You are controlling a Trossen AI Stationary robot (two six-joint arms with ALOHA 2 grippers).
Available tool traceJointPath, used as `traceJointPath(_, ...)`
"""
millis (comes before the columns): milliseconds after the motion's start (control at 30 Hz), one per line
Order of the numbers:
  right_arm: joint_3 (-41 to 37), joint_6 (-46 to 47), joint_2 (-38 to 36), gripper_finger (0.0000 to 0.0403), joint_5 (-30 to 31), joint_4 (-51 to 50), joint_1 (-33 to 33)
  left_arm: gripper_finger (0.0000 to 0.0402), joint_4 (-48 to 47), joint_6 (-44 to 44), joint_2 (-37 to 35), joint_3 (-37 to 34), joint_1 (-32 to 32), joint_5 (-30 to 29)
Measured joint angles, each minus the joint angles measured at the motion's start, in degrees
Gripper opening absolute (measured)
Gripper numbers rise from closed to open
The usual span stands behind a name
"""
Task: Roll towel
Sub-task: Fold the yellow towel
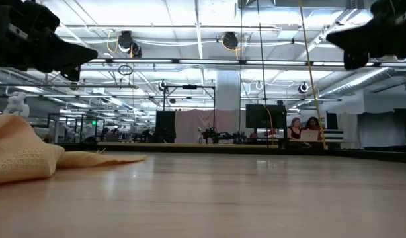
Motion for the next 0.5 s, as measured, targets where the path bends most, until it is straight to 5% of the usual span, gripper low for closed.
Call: traceJointPath(500, 41.9, 6.9, 24.0, 0.0000, 0.0, -26.5, 0.0, 0.0002, 0.2, 0.0, 0.0, 0.0, 0.0, -3.2)
